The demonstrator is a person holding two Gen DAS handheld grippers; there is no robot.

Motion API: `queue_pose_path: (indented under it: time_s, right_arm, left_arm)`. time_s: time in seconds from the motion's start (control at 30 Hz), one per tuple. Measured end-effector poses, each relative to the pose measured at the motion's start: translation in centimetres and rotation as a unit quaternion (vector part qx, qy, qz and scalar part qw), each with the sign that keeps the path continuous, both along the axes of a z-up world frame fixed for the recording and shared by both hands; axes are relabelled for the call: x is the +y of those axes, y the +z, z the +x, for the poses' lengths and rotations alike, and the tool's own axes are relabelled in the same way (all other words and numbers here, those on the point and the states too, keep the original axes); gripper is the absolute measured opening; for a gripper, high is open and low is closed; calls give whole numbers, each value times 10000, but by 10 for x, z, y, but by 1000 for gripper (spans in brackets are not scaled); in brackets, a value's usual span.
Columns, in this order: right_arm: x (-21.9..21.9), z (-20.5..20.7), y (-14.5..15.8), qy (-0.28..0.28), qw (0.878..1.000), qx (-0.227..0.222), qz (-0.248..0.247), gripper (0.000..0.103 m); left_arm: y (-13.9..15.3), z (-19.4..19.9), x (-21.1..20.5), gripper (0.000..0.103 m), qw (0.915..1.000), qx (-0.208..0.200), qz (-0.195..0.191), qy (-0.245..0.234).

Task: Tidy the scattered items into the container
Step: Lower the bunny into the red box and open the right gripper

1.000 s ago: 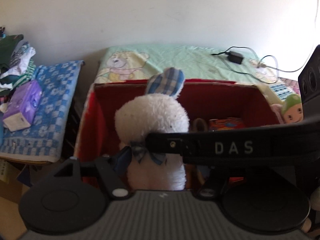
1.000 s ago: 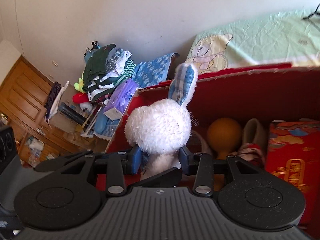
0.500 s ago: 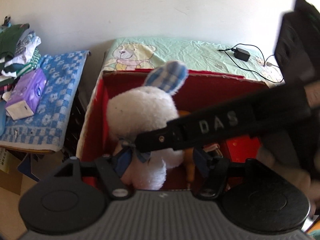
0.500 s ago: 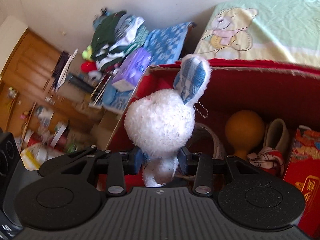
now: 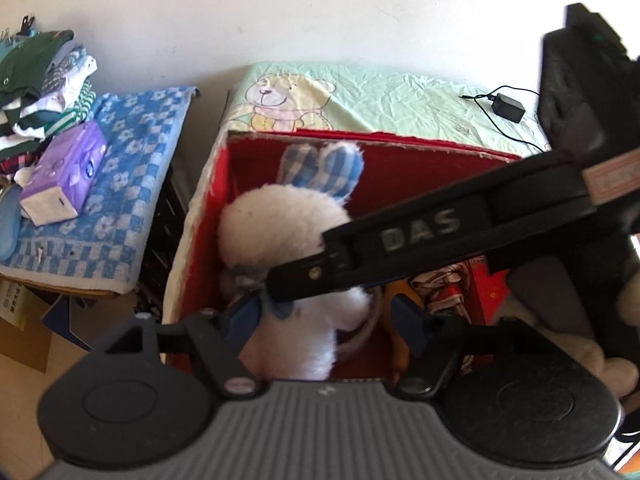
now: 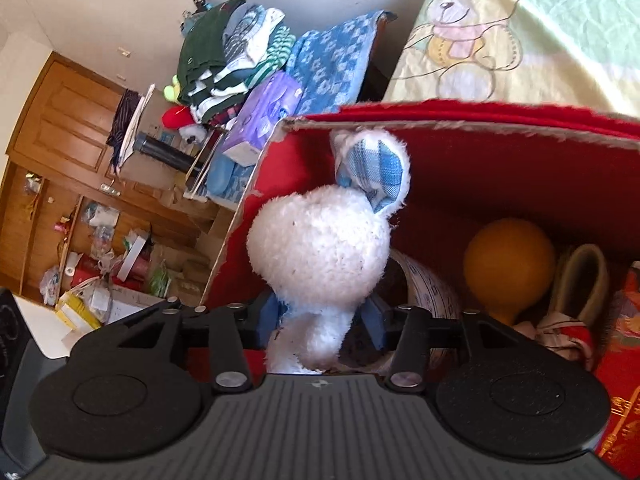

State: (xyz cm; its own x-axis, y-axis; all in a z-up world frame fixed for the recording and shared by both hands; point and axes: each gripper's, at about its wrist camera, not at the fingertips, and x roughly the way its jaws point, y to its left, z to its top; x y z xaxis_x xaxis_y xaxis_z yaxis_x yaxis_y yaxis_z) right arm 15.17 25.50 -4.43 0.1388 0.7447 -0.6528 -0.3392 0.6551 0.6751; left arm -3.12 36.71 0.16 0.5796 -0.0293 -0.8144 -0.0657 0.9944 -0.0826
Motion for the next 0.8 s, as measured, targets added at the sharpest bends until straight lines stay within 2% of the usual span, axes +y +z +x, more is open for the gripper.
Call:
queue_pose_path:
  time_s: [0.1,0.2,0.27,0.33,0.37,0.5,0.63,0.8]
  right_arm:
    - [-15,-3,7,-181,9998,-57,69,58]
    - [-32,-7,11,-481,9986,-78,187,58]
    - [-37,-8,13,-683,9975,-143,143,51]
    - [-38,-8,12,-773,9969,-101,97,35]
    - [-38,-8,12,-787,9968,-71,104,32]
    - [-30,-3,10,-848,9964,-32,36,30]
    - [-18,-1,-1,-691,9974,155,97,17]
    - [-3,-4,-2,-548,9985,77,-7,17]
  left_arm:
    - [-1,1,-1,70,9998,-14,193,-41]
    - [0,1,1,70,9999,-19,117,-79]
    - [4,-2,5,70,10000,-55,-42,-66]
    - [10,-5,7,70,9998,-131,-90,-83]
    - [14,-6,7,70,9998,-176,-59,-101]
    - [17,-6,9,70,9994,-228,-146,-230]
    - [14,-2,4,69,9996,-165,-122,-214]
    - [3,4,11,68,9998,-35,-159,-104]
